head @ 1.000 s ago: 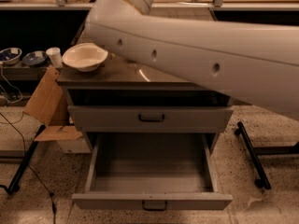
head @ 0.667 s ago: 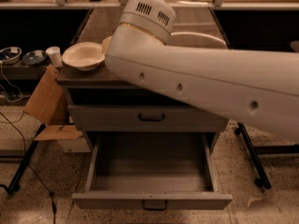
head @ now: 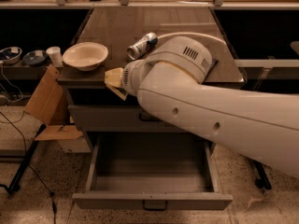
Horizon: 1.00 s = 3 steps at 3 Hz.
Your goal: Close middle drawer
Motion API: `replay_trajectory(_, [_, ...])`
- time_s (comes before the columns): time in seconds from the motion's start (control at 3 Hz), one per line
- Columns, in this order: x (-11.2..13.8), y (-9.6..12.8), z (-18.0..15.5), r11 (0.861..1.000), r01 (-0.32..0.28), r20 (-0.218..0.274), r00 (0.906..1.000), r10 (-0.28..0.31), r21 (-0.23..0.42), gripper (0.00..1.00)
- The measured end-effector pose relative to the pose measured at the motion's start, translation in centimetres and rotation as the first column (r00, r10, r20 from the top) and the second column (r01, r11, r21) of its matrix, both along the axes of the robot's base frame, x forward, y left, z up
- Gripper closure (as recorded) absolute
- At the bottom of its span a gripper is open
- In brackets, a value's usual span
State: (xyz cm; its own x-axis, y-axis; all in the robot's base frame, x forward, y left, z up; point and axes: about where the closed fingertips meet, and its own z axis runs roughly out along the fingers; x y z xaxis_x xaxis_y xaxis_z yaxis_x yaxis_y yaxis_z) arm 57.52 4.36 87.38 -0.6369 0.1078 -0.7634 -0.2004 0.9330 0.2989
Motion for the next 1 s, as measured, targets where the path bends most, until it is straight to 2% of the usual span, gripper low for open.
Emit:
replay_trajectory(0.33, [0.0, 0.0, 0.0, 1.000, 0.003, -0.001, 1.0000, -0.003, 0.000, 1.00])
replay_trajectory(0.67, [-0.2, 0.0, -1.0, 1.000, -0.018, 0.030, 0.9994, 0.018, -0.008, 1.00])
replay_trajectory(1.0, [-1.6, -0.4, -4.1, 0.997, -0.069, 0.058, 0.9958, 0.071, -0.036, 1.00])
